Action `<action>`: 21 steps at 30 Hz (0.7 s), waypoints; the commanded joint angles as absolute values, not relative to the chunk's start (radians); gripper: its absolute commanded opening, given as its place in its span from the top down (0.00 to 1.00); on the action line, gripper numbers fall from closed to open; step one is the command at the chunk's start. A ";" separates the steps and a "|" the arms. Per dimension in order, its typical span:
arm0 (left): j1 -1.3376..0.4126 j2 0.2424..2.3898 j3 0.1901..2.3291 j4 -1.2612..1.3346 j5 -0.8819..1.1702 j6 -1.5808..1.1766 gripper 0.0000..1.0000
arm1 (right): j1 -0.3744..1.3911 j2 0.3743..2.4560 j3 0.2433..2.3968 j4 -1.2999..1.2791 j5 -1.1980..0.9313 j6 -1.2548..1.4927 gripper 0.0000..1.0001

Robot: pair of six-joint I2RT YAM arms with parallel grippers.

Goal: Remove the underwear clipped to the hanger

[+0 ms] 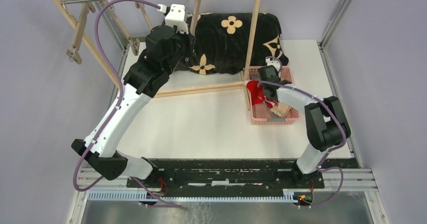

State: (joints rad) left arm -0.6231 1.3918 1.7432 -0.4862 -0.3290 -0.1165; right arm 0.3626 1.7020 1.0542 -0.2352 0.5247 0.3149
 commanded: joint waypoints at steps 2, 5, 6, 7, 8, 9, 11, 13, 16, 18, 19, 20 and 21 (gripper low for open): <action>-0.615 1.403 1.795 -0.464 -0.307 -0.119 0.97 | 0.330 1.681 1.074 -0.308 0.577 0.389 0.99; -0.607 1.406 1.801 -0.464 -0.309 -0.118 0.97 | 0.321 1.670 1.064 -0.296 0.535 0.394 0.95; -0.602 1.406 1.808 -0.464 -0.310 -0.118 0.97 | 0.321 1.662 1.064 -0.300 0.531 0.395 0.92; -0.601 1.405 1.810 -0.463 -0.311 -0.118 0.97 | 0.321 1.653 1.059 -0.293 0.523 0.394 0.89; -0.599 1.402 1.813 -0.463 -0.310 -0.118 0.97 | 0.321 1.632 1.046 -0.273 0.513 0.387 0.80; -0.595 1.400 1.817 -0.463 -0.310 -0.117 0.97 | 0.321 1.606 1.029 -0.257 0.504 0.382 0.71; -0.588 1.400 1.828 -0.461 -0.312 -0.117 0.97 | 0.321 1.546 0.991 -0.226 0.498 0.375 0.64; -0.578 1.402 1.837 -0.462 -0.314 -0.114 0.97 | 0.321 1.487 0.972 -0.217 0.501 0.369 0.54; -0.555 1.416 1.864 -0.460 -0.319 -0.112 0.97 | 0.321 1.405 0.946 -0.217 0.532 0.367 0.52; -0.534 1.426 1.881 -0.460 -0.318 -0.113 0.97 | 0.321 1.343 0.931 -0.220 0.543 0.360 0.52; -0.524 1.428 1.888 -0.459 -0.317 -0.114 0.97 | 0.321 1.320 0.926 -0.223 0.549 0.359 0.51; -0.517 1.432 1.894 -0.456 -0.317 -0.114 0.97 | 0.321 1.301 0.923 -0.227 0.553 0.356 0.51; -0.508 1.435 1.897 -0.450 -0.317 -0.114 0.97 | 0.321 1.281 0.919 -0.230 0.557 0.356 0.51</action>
State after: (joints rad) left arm -0.5407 1.4258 1.8370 -0.5072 -0.3126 -0.1165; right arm 0.3252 1.3636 0.9318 -0.2562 0.5121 0.3691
